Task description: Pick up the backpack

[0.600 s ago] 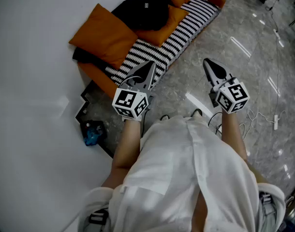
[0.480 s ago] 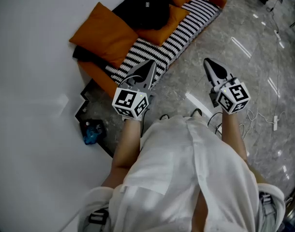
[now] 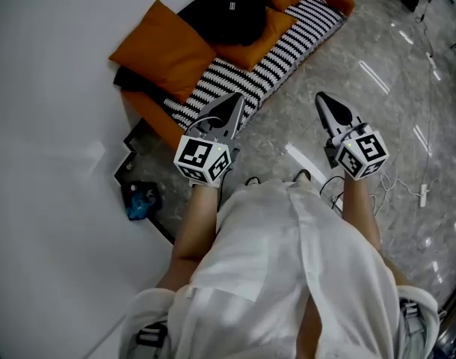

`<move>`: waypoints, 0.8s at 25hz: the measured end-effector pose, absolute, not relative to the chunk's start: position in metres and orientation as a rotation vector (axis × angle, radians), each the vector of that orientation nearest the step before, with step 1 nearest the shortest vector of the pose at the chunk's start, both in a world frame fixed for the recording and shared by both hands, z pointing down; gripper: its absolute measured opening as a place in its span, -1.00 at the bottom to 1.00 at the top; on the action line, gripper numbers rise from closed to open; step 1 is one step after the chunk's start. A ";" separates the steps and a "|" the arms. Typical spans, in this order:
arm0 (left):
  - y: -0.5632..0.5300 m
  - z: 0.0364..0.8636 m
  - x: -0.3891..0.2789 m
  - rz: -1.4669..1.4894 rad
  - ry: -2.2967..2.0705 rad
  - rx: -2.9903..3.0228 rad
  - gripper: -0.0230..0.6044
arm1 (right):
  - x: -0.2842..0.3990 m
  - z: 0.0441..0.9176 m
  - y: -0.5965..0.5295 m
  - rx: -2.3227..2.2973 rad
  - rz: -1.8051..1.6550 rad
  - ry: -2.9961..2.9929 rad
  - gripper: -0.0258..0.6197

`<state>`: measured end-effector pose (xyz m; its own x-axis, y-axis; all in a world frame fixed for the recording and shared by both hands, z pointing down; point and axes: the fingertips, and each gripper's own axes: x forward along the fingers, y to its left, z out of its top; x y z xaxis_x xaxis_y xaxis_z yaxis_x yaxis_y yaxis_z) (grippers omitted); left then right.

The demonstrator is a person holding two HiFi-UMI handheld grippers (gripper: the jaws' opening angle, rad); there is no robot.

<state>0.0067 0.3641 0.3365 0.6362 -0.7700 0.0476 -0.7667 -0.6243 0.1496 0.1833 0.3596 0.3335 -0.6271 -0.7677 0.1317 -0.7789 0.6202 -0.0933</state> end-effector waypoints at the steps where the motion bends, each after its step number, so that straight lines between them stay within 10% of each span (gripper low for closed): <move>1: 0.364 0.337 0.006 -0.032 -1.275 2.698 -0.84 | 0.183 0.331 0.360 1.319 0.213 -2.767 -0.86; 20: 0.361 0.349 -0.022 -0.039 -1.302 2.652 -0.84 | 0.183 0.341 0.362 1.370 0.199 -2.694 -0.86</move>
